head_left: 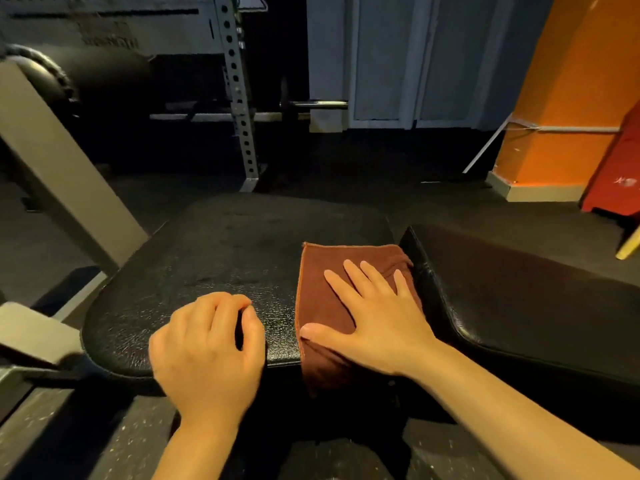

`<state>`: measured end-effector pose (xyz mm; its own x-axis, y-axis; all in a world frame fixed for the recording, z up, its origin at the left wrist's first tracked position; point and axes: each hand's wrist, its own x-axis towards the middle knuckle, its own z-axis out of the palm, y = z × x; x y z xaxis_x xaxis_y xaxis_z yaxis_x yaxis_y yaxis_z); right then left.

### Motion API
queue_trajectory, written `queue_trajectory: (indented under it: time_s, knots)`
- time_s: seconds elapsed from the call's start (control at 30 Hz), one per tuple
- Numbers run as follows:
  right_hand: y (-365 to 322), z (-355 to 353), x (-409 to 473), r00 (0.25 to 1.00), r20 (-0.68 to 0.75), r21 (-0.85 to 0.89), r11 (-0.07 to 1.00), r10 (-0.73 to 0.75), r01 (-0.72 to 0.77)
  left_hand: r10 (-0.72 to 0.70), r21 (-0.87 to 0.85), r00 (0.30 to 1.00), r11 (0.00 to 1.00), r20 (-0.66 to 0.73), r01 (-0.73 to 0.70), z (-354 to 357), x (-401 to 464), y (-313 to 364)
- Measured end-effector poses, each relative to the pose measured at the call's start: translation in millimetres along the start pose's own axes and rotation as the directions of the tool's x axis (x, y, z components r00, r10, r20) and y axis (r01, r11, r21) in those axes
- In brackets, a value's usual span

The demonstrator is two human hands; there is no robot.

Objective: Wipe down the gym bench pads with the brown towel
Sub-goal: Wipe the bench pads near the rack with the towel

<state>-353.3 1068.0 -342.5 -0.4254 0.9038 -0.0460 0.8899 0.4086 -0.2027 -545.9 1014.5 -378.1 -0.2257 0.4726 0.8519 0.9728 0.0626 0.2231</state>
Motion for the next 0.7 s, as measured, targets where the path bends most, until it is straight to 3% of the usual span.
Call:
queue_trajectory:
  time_s: [0.1, 0.17, 0.3, 0.37, 0.4, 0.5, 0.53, 0.57, 0.6, 0.63, 0.67, 0.7]
  knots:
    - [-2.9, 13.6, -15.6, 0.99, -0.091, -0.044, 0.993, -0.109, 0.105, 0.015, 0.0, 0.998, 1.0, 0.066, -0.016, -1.6, -3.7, 1.2]
    - [-0.4, 27.3, -17.1, 0.947, -0.257, -0.084, 0.981, -0.193, 0.177, 0.044, -0.004, 0.994, 0.999, 0.097, -0.043, -1.7, -6.2, 1.0]
    - [2.2, 53.7, -8.4, 0.745, -0.627, -0.085, 0.971, -0.226, 0.224, 0.118, -0.011, 0.984, 0.993, 0.137, -0.117, -1.1, -10.0, -1.1]
    - [0.1, 55.9, -6.5, 0.668, -0.717, -0.024, 0.965, -0.199, 0.261, 0.141, -0.009, 0.979, 0.99, 0.148, -0.141, -2.9, -14.3, 2.0]
    - [-1.4, 52.9, -6.7, 0.656, -0.736, 0.011, 0.967, -0.164, 0.254, 0.16, -0.014, 0.973, 0.987, 0.165, -0.16, -4.8, -17.6, 4.9]
    - [-5.2, 30.9, -11.5, 0.782, -0.61, 0.379, 0.914, 0.128, 0.146, 0.245, -0.107, 0.936, 0.968, 0.252, -0.225, -12.8, -34.2, 19.5]
    - [-4.3, 22.9, -14.1, 0.799, -0.532, 0.6, 0.79, 0.28, 0.123, 0.266, -0.161, 0.922, 0.96, 0.283, -0.228, -15.2, -39.2, 26.5]
    - [-2.9, 13.8, -16.8, 0.823, -0.387, 0.837, 0.532, 0.415, 0.125, 0.277, -0.22, 0.909, 0.952, 0.311, -0.214, -17.4, -42.4, 35.3]
    - [-2.7, 4.1, -20.2, 0.847, -0.228, 0.969, 0.193, 0.48, 0.152, 0.278, -0.287, 0.899, 0.94, 0.338, -0.183, -19.3, -43.5, 46.1]
    - [-1.1, -4.7, -25.3, 0.864, -0.105, 0.979, -0.103, 0.493, 0.177, 0.279, -0.362, 0.891, 0.921, 0.358, -0.143, -20.6, -42.1, 58.7]
    - [1.1, -11.3, -32.1, 0.869, -0.028, 0.927, -0.312, 0.494, 0.207, 0.282, -0.445, 0.886, 0.89, 0.369, -0.098, -21.4, -39.3, 73.2]
    - [4.1, -18.6, -38.8, 0.863, 0.007, 0.861, -0.442, 0.504, 0.251, 0.286, -0.535, 0.882, 0.843, 0.375, -0.046, -22.7, -36.0, 89.0]
